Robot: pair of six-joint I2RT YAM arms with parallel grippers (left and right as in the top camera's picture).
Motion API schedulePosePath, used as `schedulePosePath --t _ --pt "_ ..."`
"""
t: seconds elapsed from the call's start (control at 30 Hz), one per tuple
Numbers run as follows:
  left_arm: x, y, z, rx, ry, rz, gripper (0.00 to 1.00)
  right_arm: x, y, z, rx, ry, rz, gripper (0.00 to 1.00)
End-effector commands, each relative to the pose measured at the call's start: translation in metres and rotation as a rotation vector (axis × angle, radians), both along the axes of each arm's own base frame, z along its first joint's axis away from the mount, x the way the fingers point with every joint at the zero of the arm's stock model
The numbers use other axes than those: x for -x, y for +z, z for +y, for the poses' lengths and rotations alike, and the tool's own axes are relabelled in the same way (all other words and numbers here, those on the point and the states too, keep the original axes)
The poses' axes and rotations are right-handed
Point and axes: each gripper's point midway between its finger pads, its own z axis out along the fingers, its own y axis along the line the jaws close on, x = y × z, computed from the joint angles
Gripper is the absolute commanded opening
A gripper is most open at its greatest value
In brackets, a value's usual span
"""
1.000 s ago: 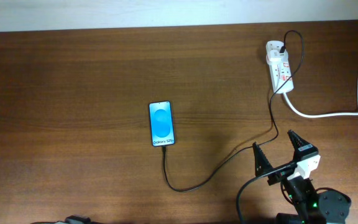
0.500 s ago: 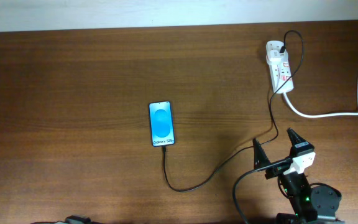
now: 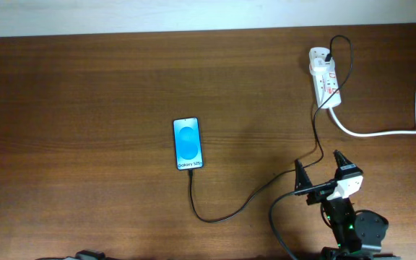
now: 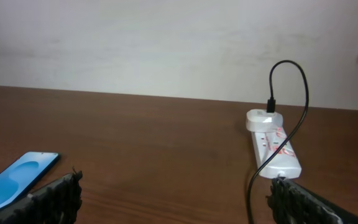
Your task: Plug charger to phone and switch on socket
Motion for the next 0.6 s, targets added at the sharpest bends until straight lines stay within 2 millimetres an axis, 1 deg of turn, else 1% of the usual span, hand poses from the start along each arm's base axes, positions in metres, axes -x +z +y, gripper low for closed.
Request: schedulePosePath --t 0.0,0.03,0.17,0.33,0.5,0.57 --pt "0.001 0.000 0.001 -0.009 -0.009 -0.010 0.99 -0.002 -0.002 -0.018 -0.064 -0.105 0.011 0.99" --pt "0.001 0.000 0.001 -0.009 -0.009 -0.010 0.99 -0.003 -0.004 -0.025 -0.098 -0.145 0.023 0.98" --pt "0.001 0.000 0.001 -0.009 -0.009 -0.010 0.99 -0.002 -0.010 -0.033 -0.107 -0.193 0.046 0.98" --pt "0.001 0.000 0.001 -0.009 -0.009 -0.010 0.99 -0.002 -0.010 -0.036 -0.105 -0.214 0.047 0.98" --pt "0.001 0.000 0.001 -0.009 -0.009 -0.010 0.99 -0.002 -0.011 -0.038 -0.034 -0.222 0.042 0.98" --pt "0.001 0.000 0.001 -0.009 -0.009 -0.010 0.99 -0.002 -0.011 -0.038 -0.035 -0.221 0.043 0.98"
